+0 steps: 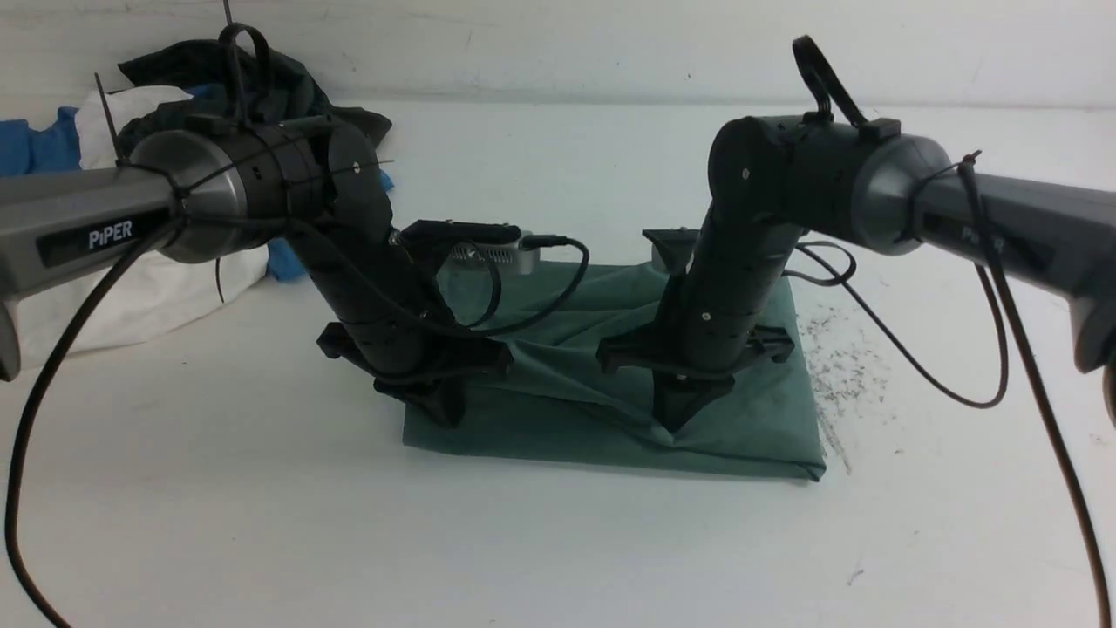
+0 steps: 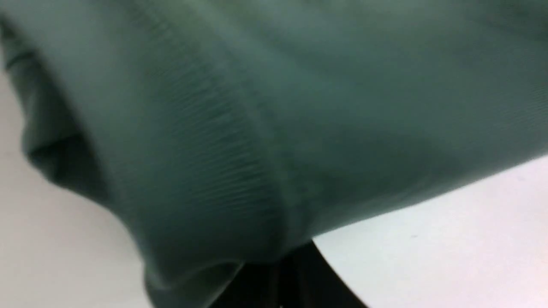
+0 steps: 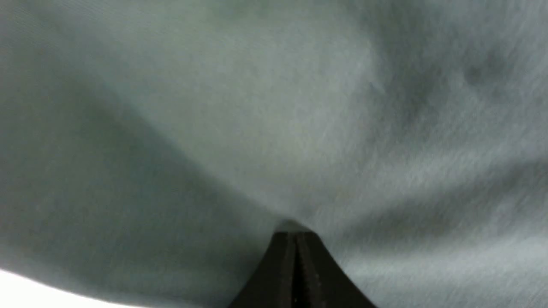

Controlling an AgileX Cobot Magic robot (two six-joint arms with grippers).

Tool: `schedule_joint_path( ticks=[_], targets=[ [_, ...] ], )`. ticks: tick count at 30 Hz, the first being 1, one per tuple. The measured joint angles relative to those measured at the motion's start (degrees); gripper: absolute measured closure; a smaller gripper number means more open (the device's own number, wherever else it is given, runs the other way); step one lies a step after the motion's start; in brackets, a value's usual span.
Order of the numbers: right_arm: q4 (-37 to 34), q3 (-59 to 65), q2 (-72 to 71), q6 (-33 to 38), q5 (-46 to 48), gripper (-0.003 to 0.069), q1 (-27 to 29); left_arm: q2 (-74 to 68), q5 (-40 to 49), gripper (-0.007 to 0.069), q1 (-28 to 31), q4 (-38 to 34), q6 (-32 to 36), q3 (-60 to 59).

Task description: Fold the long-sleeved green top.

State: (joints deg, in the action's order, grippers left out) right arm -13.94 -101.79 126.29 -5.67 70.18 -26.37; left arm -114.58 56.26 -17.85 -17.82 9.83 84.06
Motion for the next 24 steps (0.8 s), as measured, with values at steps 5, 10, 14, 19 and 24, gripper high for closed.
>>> schedule_joint_path(
  ticks=[5,10,14,19,24],
  targets=[
    [1.6,0.5,0.0,0.0,0.0,0.0673,0.0,-1.2,5.1,0.0629,0.0,3.1,-2.6,0.0],
    [1.9,0.5,-0.1,0.0,-0.1,0.0673,0.0,1.2,5.9,0.0629,0.0,2.2,-3.0,0.0],
    [1.4,0.5,-0.1,-0.2,-0.1,0.0673,0.0,5.9,1.3,0.0629,0.0,-4.7,-2.9,0.1],
    [1.2,0.5,-0.7,-1.5,-0.1,0.0673,0.5,5.5,-2.3,0.0629,0.0,-8.4,-1.8,0.2],
    [0.8,0.5,-1.3,-2.7,-0.1,0.0673,2.6,0.6,-6.2,0.0629,-0.4,-9.0,0.0,0.2]
  ],
)
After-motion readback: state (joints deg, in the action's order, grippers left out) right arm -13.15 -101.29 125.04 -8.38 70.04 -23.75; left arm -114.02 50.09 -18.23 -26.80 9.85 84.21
